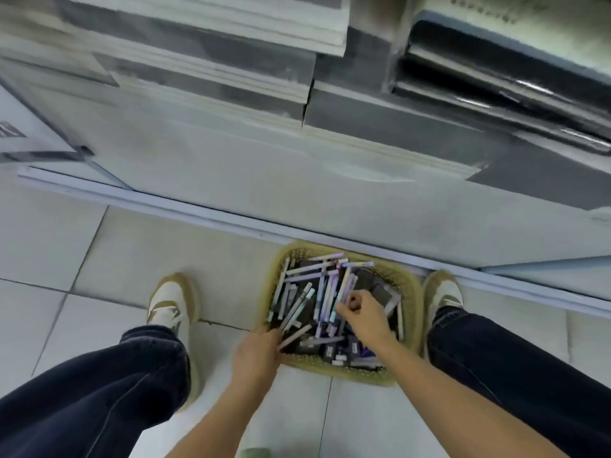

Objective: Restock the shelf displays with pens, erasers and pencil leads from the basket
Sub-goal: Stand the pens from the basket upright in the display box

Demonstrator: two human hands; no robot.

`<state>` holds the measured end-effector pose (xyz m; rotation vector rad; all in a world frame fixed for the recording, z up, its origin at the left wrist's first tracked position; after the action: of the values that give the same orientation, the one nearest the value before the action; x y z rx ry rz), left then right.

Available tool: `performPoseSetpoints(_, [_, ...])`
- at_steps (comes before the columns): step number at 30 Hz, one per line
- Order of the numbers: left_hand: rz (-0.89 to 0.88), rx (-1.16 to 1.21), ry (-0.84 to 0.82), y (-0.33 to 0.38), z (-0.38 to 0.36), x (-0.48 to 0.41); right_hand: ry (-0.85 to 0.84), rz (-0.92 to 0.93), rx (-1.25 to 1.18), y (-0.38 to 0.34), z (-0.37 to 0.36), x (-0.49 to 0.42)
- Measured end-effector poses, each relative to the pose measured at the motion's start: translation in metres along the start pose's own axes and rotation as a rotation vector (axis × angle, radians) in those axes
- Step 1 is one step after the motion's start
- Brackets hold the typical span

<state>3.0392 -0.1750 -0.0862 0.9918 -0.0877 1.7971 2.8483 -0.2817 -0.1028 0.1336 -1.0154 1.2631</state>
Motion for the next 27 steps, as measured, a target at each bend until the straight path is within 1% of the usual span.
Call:
performPoseSetpoints(4, [0.044,0.084,0.021,-0.008,-0.006,-0.01,-0.004,-0.11,0.008,0.005,-0.015,-0.026])
performPoseSetpoints(7, [0.061,0.294,0.044,-0.019,-0.002,-0.012,0.035,-0.169,0.0,0.007,-0.02,-0.032])
performPoseSetpoints(11, [0.067,0.551,0.091,-0.032,0.009,-0.014,0.118,-0.16,0.077,0.004,-0.025,-0.037])
performPoseSetpoints(15, [0.083,0.755,0.114,-0.036,0.012,-0.016,0.132,-0.1,0.024,0.005,-0.028,-0.037])
performPoseSetpoints(19, [0.048,0.926,0.122,-0.027,0.012,-0.016,0.049,-0.004,-0.027,0.012,-0.021,-0.036])
performPoseSetpoints(23, [-0.009,1.143,0.123,-0.015,0.017,-0.018,-0.004,0.131,-0.166,0.011,-0.004,-0.026])
performPoseSetpoints(25, [-0.055,1.198,0.135,-0.007,0.022,-0.017,-0.004,0.189,-0.206,0.006,0.008,-0.021])
performPoseSetpoints(27, [-0.068,1.194,0.14,0.002,0.025,-0.017,-0.035,0.223,-0.24,-0.002,0.018,-0.018])
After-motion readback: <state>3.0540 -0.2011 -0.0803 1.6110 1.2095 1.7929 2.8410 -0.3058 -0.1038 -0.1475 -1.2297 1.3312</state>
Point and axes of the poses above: each hand's wrist, its own x-axis away from the middle knuckle, its own z-axis out of the back of the hand, y = z × x, the point moved 6 cm from there along -x, towards the middle knuckle, and after that the axes turned 4 degrees about x, right-handed, at the moved point
